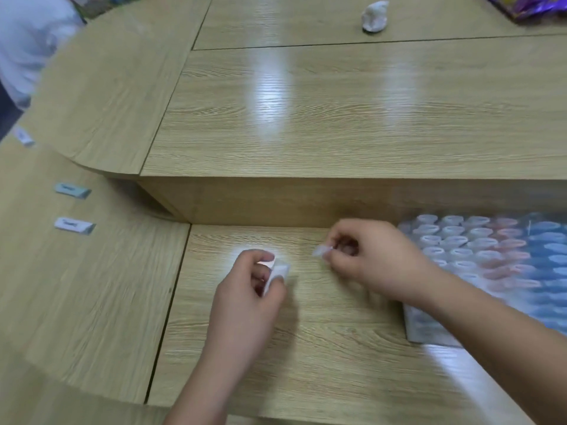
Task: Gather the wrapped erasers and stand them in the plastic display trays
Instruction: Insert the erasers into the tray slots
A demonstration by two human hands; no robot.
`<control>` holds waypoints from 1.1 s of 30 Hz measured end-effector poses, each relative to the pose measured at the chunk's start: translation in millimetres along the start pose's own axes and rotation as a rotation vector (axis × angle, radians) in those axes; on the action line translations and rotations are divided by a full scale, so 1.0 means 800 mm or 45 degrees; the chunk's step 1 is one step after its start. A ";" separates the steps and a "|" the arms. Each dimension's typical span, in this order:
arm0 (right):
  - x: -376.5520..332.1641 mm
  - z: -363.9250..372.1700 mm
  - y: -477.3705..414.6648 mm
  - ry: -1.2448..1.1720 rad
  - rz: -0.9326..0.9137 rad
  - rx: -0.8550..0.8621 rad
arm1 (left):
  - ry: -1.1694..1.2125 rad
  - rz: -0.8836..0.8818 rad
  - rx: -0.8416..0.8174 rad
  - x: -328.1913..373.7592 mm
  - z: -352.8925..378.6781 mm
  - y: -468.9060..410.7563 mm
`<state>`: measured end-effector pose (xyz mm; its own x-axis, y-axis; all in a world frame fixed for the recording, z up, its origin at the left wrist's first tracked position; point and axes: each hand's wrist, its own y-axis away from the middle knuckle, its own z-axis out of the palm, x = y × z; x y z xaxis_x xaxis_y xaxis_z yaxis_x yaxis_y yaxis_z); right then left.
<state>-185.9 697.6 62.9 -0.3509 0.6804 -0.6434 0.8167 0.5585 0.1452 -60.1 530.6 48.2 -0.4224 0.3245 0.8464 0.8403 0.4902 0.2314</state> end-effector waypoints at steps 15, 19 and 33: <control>0.117 -0.173 0.170 -0.501 0.158 0.678 | 0.359 0.553 -0.171 0.167 0.138 0.072; 0.134 -0.155 0.170 -0.536 0.056 0.619 | 0.181 0.601 -0.136 0.161 0.174 0.078; 0.175 -0.127 0.144 0.112 -0.175 0.481 | -0.214 0.796 0.095 0.114 0.231 0.063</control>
<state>-187.7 905.1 66.0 -0.4930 0.6587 -0.5684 0.8645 0.4447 -0.2344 -119.2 734.6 48.7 0.0864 0.6860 0.7224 0.9215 0.2206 -0.3197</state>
